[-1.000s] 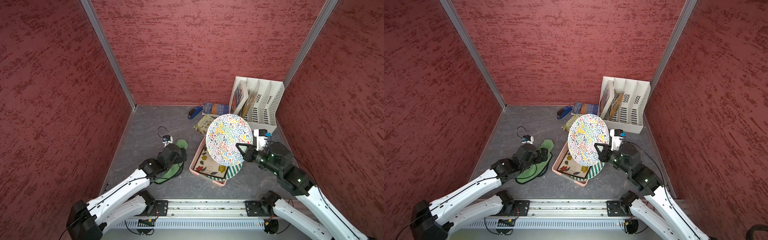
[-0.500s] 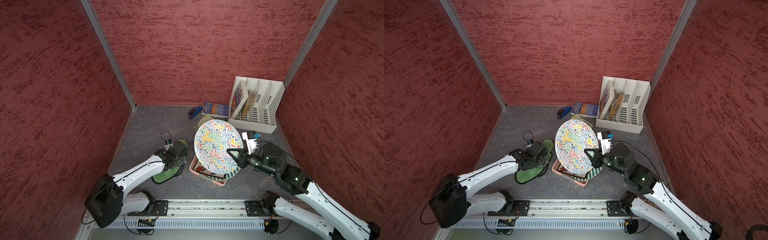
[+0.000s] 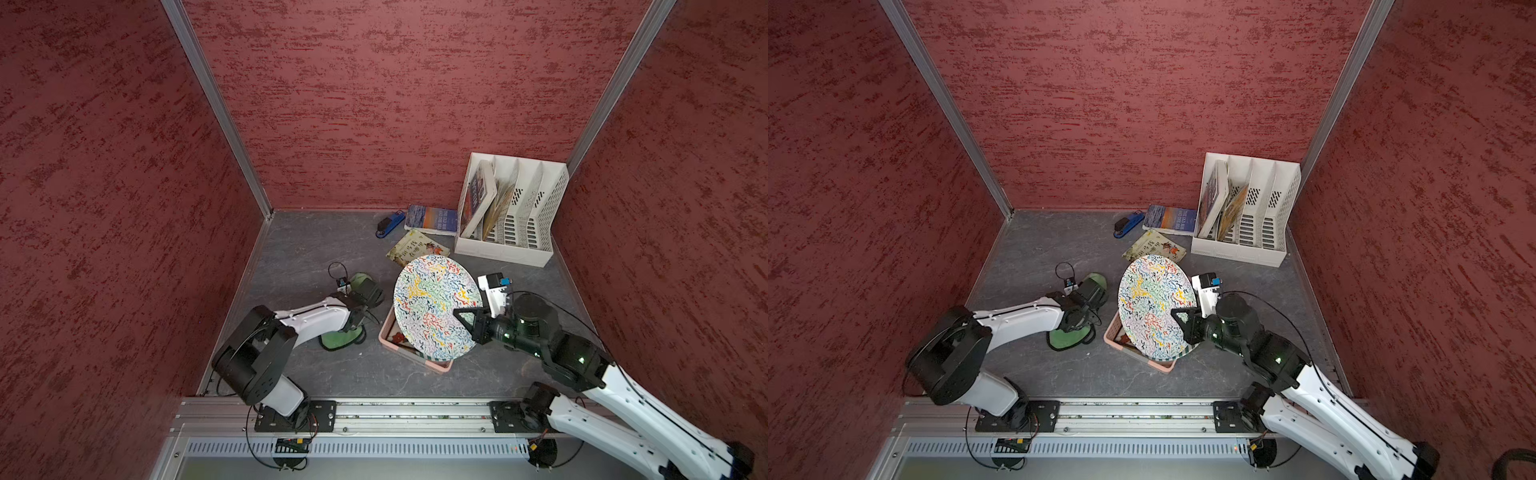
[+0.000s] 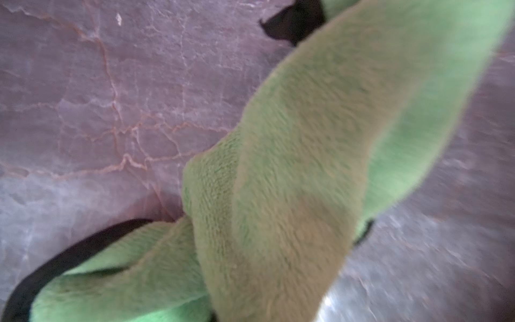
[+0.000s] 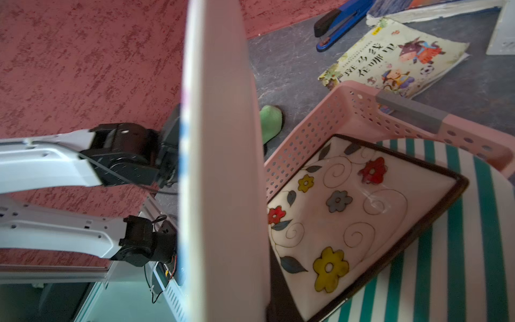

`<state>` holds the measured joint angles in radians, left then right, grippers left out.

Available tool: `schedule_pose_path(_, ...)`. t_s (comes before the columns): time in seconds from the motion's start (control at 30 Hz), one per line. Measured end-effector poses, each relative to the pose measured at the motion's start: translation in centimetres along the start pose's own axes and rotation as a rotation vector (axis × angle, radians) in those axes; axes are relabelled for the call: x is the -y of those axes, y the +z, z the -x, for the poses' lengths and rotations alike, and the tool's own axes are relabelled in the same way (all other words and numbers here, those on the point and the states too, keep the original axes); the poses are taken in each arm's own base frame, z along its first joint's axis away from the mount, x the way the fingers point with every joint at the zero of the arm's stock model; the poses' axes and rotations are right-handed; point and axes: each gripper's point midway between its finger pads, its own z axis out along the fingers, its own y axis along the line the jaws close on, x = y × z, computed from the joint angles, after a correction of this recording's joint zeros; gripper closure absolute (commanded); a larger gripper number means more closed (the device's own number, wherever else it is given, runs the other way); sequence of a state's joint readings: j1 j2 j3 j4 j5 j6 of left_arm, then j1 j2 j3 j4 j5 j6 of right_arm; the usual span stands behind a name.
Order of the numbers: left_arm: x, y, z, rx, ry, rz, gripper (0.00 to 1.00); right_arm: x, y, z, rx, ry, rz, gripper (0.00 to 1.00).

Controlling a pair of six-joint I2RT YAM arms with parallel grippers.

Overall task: Wipe the wet plate dry
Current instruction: Pick up the towel at the center of the board, then wipe the plate with towel.

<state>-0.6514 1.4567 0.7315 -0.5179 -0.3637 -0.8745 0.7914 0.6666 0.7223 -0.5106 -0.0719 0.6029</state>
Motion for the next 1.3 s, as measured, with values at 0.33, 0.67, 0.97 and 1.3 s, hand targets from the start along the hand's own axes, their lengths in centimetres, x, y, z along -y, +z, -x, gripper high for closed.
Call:
schedule_pose_path(0.33,11.1,-25.0,3.8,0.347,0.172,-0.834,1.00,0.9,4.9,0.7,0.022,0.125,-0.042,1.00)
schedule_pose_path(0.67,22.0,-26.2,-2.6,0.318,0.482,-0.918,1.00,-1.1,4.9,3.5,0.119,0.282,0.076,1.00)
schedule_pose_path(0.97,19.3,-23.9,0.5,0.323,0.318,-0.933,1.00,-1.7,-0.5,6.1,0.289,0.313,0.124,1.00)
schedule_pose_path(1.3,14.3,-21.2,8.8,0.366,0.223,-0.816,1.00,-3.4,2.1,2.7,0.150,0.244,0.290,1.00)
